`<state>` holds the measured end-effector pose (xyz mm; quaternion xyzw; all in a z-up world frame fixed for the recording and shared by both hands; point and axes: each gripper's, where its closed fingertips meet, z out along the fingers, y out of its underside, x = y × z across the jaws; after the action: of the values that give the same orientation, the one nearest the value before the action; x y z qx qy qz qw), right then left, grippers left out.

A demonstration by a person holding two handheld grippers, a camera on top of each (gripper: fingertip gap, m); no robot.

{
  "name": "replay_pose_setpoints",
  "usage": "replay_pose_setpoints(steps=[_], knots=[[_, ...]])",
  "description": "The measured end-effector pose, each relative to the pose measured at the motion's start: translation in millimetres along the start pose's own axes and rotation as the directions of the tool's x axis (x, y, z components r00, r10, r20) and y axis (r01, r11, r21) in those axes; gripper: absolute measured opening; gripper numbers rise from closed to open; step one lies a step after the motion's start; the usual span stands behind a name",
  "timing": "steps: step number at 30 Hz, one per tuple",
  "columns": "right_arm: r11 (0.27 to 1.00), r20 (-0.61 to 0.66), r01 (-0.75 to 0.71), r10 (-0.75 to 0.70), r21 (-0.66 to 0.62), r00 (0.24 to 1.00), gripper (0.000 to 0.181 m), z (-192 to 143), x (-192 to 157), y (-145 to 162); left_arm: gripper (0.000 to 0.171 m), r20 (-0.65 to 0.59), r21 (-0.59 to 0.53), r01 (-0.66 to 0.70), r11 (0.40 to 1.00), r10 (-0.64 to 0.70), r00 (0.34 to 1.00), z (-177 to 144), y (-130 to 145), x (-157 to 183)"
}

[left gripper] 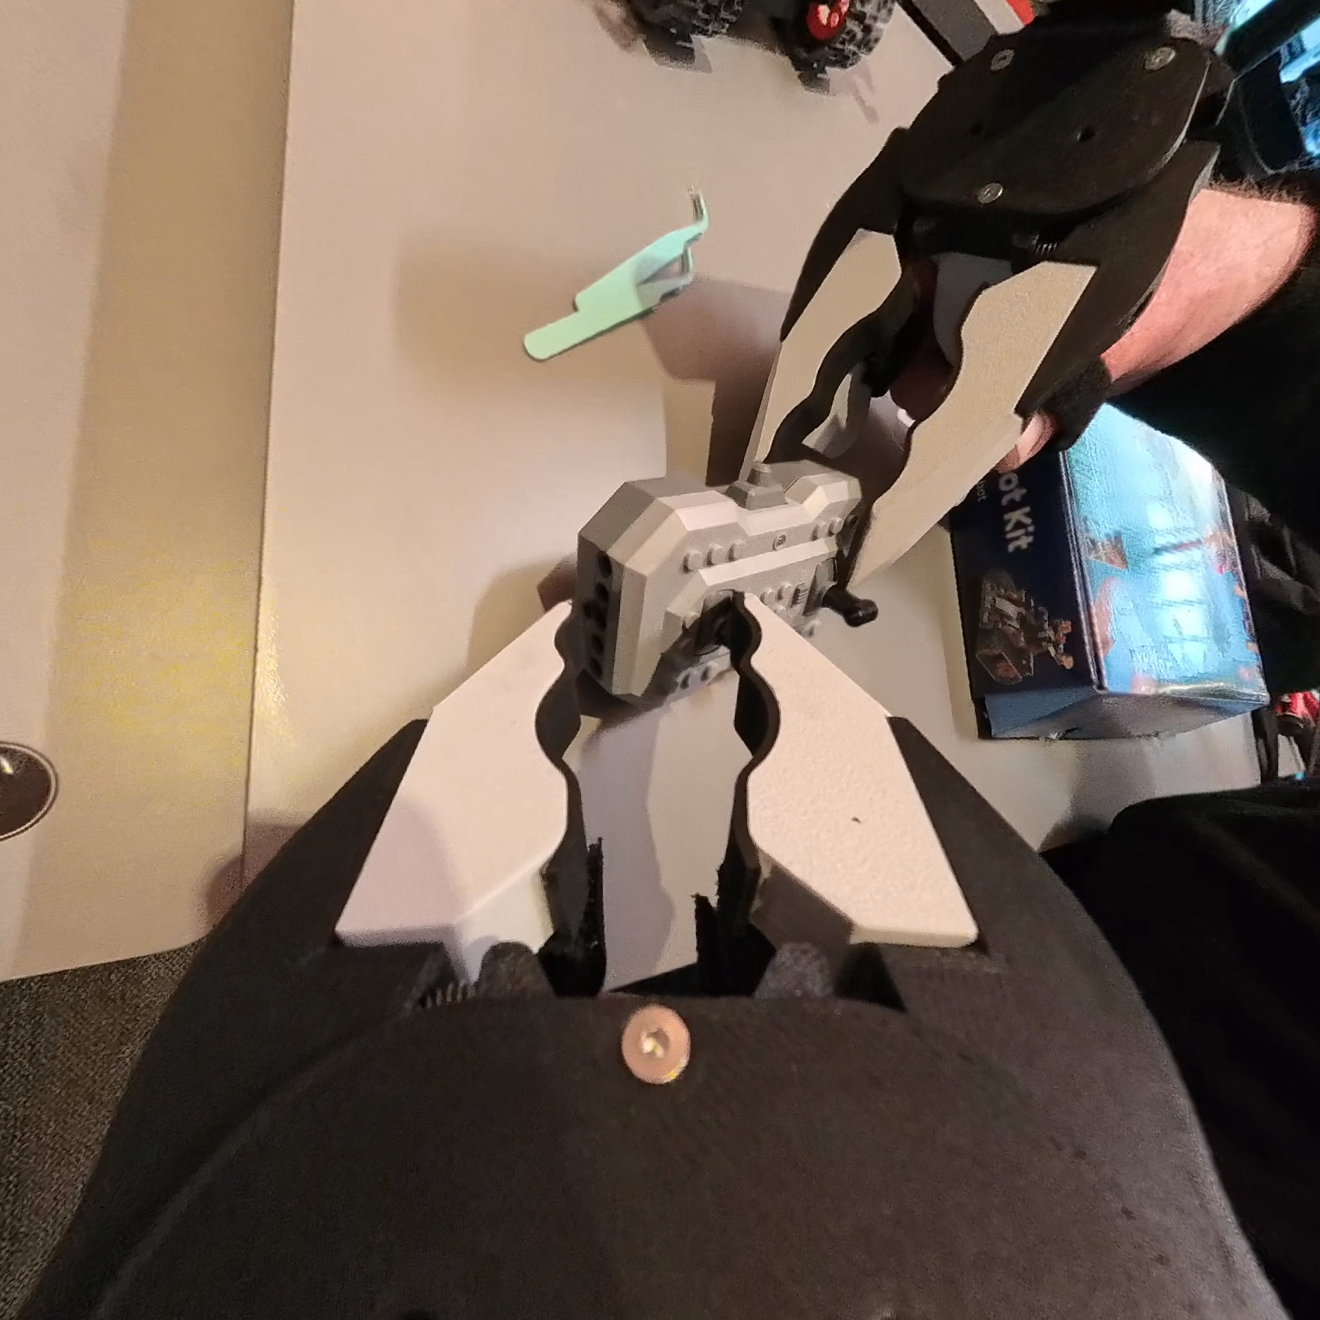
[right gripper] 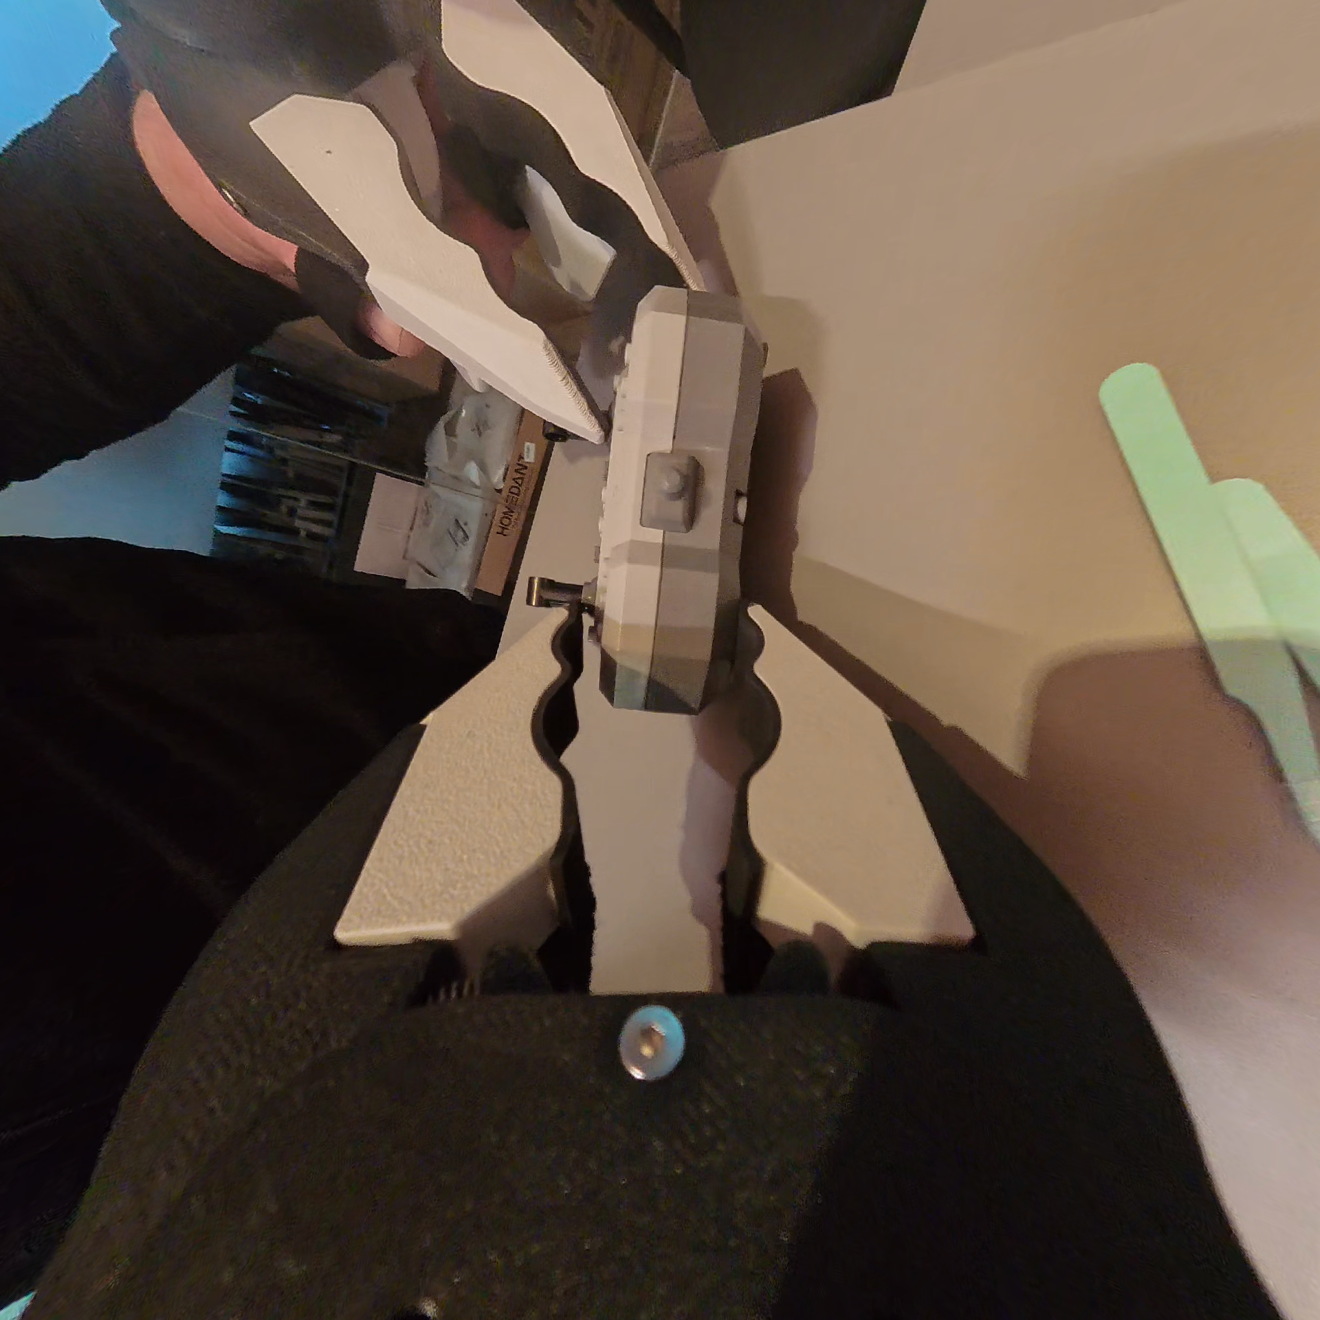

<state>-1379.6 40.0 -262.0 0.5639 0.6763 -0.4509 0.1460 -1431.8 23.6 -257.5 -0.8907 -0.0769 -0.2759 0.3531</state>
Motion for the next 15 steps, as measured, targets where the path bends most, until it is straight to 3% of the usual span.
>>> replay_pose_setpoints(steps=[8,15], knots=[[1.0,0.008,0.004,-0.005,0.014,1.0,0.049,-5,12,-9,0.034,-0.053,0.002,0.035,0.999,-0.035,0.998,3,-12,-8],[0.997,0.022,-0.008,0.007,0.075,1.0,0.041,-12,19,-20,0.031,-0.106,0.017,0.095,0.995,-0.093,0.99,5,-15,-11]])
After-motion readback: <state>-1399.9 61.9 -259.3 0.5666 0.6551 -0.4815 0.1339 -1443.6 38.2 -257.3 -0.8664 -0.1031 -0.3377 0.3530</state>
